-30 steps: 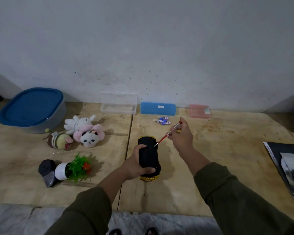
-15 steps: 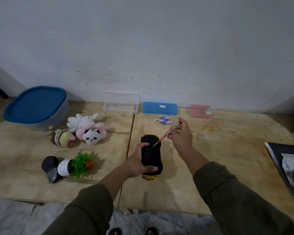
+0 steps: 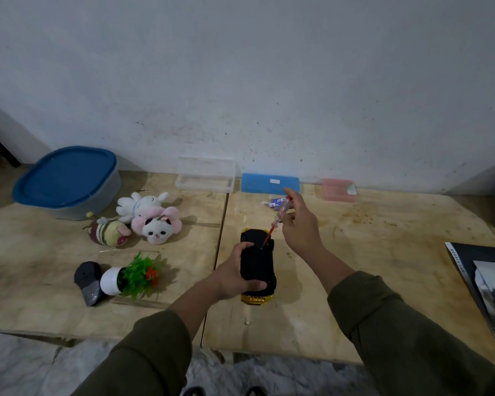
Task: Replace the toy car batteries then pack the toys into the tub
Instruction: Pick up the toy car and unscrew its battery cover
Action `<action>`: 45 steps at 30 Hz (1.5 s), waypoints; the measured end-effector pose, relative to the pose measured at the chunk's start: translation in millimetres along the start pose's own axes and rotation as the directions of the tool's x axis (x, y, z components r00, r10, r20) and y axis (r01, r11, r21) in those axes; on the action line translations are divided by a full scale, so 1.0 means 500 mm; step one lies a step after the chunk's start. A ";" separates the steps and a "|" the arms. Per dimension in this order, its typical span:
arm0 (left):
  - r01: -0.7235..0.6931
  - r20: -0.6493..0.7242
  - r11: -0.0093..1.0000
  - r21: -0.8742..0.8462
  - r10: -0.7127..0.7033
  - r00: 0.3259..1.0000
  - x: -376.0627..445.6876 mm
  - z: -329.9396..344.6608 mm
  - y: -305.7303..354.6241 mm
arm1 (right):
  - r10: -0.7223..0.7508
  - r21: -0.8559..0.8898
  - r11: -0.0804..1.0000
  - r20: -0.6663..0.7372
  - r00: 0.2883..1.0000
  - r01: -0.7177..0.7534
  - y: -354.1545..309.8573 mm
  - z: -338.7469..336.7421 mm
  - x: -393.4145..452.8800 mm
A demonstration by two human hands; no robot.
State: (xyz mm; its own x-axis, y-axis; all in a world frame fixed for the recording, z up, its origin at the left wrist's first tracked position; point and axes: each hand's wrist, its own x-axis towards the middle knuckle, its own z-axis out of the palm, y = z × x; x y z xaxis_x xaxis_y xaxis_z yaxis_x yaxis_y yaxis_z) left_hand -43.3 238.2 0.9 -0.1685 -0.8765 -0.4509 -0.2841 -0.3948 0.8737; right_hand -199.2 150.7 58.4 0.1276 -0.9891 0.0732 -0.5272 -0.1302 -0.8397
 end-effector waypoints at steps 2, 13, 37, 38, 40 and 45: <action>0.005 0.004 1.000 -0.018 -0.005 1.000 -0.001 -0.001 0.002 | -0.115 -0.083 0.989 0.100 0.988 0.123 -0.014 -0.005 -0.002; 0.019 0.092 0.993 -0.117 -0.008 0.996 0.003 0.018 0.020 | -0.288 -0.022 0.952 0.265 0.920 0.305 -0.059 0.004 -0.008; 0.067 -0.012 0.965 -0.253 -0.073 0.997 0.001 -0.006 0.029 | -0.120 0.102 0.989 0.175 0.977 0.103 -0.065 -0.022 0.006; 0.068 -0.001 0.967 -0.245 -0.070 0.998 0.001 -0.009 0.032 | -0.135 0.093 0.988 0.177 0.975 0.120 -0.066 -0.023 0.005; 0.070 0.029 0.975 -0.210 -0.065 0.997 -0.001 -0.010 0.040 | -0.165 0.092 0.984 0.177 0.970 0.150 -0.069 -0.023 0.003; 0.073 0.037 0.973 -0.221 -0.066 0.997 -0.005 0.000 0.042 | -0.205 0.050 0.979 0.216 0.955 0.199 -0.083 -0.019 -0.001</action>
State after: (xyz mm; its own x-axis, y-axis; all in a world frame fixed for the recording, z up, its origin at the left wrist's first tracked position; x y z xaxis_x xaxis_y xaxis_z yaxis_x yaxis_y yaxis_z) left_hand -48.9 232.4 20.3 -0.1844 -0.8376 -0.5143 -0.0798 -0.5088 0.8572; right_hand -185.3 156.0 98.5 0.4117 -0.9026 0.1262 -0.4484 -0.3211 -0.8342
